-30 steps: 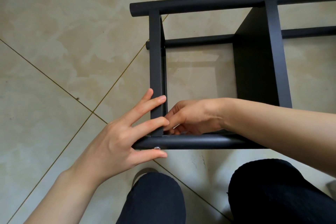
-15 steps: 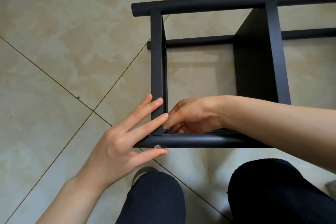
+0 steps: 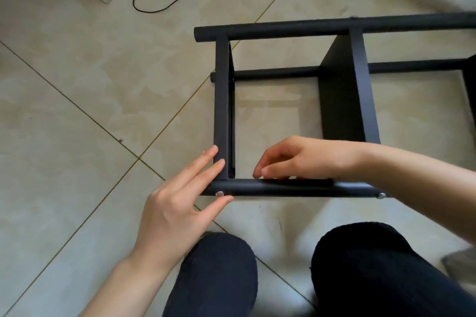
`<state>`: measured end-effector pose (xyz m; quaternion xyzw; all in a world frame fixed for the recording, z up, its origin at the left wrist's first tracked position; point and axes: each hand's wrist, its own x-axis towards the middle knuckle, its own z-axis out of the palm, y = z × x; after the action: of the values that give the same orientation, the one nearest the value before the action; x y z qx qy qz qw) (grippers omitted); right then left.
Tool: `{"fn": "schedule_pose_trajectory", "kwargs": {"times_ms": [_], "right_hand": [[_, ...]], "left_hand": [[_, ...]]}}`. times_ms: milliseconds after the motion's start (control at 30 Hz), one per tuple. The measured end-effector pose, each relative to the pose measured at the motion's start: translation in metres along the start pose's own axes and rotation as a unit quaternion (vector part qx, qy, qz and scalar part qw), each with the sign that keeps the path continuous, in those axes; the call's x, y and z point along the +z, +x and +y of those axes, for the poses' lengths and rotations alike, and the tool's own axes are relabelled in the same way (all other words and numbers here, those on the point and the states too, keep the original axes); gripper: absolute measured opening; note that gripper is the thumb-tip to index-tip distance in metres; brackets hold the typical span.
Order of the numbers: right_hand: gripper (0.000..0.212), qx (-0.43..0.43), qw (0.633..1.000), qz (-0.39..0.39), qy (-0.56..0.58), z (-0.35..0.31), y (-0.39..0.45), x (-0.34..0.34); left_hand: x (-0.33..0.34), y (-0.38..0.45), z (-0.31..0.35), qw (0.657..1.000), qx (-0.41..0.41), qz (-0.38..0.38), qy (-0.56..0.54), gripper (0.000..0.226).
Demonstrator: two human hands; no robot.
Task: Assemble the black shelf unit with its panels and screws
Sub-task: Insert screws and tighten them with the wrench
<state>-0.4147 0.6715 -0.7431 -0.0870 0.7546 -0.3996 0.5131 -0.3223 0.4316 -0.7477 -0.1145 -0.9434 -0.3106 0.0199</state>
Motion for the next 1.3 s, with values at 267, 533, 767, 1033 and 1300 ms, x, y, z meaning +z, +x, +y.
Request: {"fn": "schedule_pose_trajectory", "kwargs": {"times_ms": [267,533,767,1033,1300], "right_hand": [[0.023,-0.026,0.974,0.135,-0.181,0.006,-0.041,0.021],[0.027,-0.047,0.951,0.237,-0.195,0.012,-0.055,0.032],[0.058,0.059,0.919,0.288,-0.263,0.020,-0.056,0.038],[0.037,0.033,0.944,0.268,-0.192,0.013,-0.061,0.026],[0.031,-0.031,0.937,0.321,-0.138,-0.014,-0.089,0.008]], "left_hand": [[-0.003,-0.010,0.018,0.996,-0.080,0.044,0.023,0.041],[0.010,-0.006,0.023,0.827,-0.400,0.028,-0.394,0.063],[0.029,0.003,0.041,0.641,-0.437,0.101,-0.623,0.040],[0.032,0.027,0.051,0.622,-0.498,0.155,-0.584,0.014],[-0.013,0.058,0.074,0.695,-0.428,0.161,-0.555,0.017]]}}
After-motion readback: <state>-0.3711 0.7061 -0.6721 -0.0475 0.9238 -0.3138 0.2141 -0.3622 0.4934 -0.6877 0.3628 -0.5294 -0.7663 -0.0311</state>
